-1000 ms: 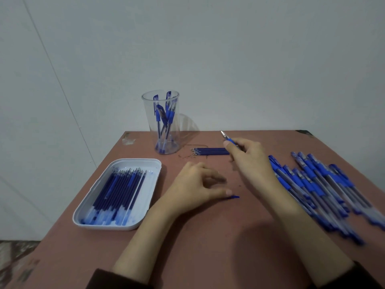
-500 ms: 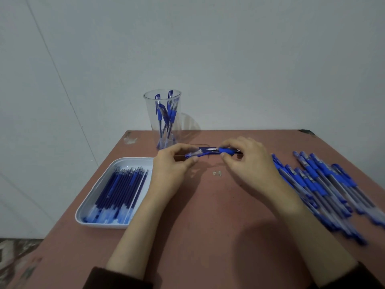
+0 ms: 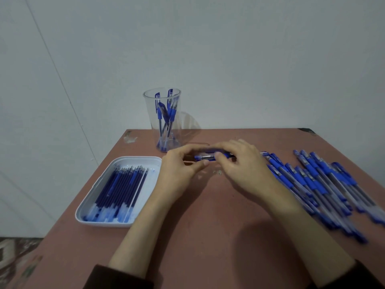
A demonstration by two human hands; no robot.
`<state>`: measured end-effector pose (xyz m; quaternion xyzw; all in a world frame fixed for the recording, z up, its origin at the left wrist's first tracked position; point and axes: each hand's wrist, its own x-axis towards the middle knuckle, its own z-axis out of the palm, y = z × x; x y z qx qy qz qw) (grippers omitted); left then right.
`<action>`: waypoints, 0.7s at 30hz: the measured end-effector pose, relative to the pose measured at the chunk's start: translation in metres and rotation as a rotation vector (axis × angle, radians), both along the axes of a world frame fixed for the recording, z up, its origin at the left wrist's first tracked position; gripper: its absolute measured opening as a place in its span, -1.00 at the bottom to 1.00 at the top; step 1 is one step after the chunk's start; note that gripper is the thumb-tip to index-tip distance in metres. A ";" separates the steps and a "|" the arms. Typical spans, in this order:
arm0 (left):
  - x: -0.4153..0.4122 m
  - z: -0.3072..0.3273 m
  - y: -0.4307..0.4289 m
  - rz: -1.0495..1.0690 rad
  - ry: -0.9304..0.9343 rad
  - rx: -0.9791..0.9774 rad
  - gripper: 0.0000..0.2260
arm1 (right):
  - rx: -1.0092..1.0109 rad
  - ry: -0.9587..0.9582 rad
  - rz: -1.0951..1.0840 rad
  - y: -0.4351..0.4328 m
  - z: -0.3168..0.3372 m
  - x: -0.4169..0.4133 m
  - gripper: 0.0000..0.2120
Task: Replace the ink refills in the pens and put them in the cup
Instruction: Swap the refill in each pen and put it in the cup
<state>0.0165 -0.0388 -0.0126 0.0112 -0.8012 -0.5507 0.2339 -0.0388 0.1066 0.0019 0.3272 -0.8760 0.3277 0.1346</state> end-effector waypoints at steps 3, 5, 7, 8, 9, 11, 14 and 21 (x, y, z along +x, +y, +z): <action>0.003 0.002 0.004 -0.047 0.055 0.061 -0.69 | 0.041 -0.002 -0.032 0.000 0.000 0.006 -0.46; 0.004 0.003 0.005 -0.090 0.066 0.121 -0.66 | 0.008 -0.032 -0.031 -0.001 -0.001 0.009 -0.49; 0.005 0.004 0.007 -0.115 0.067 0.143 -0.65 | -0.069 -0.059 -0.030 -0.002 -0.002 0.007 -0.50; 0.005 0.004 0.008 -0.119 0.064 0.147 -0.64 | -0.101 -0.068 -0.033 -0.002 -0.002 0.006 -0.49; 0.005 0.004 0.008 -0.116 0.063 0.148 -0.63 | -0.137 -0.077 -0.037 -0.002 -0.002 0.005 -0.49; 0.004 0.003 0.008 -0.094 0.065 0.134 -0.60 | -0.196 -0.072 -0.065 -0.002 -0.001 0.004 -0.52; 0.002 0.003 0.007 -0.053 0.072 0.150 -0.58 | -0.234 0.041 -0.164 -0.002 0.001 0.008 -0.51; 0.000 0.000 0.004 -0.023 0.100 0.186 -0.61 | -0.279 0.117 -0.150 -0.001 0.001 0.011 -0.52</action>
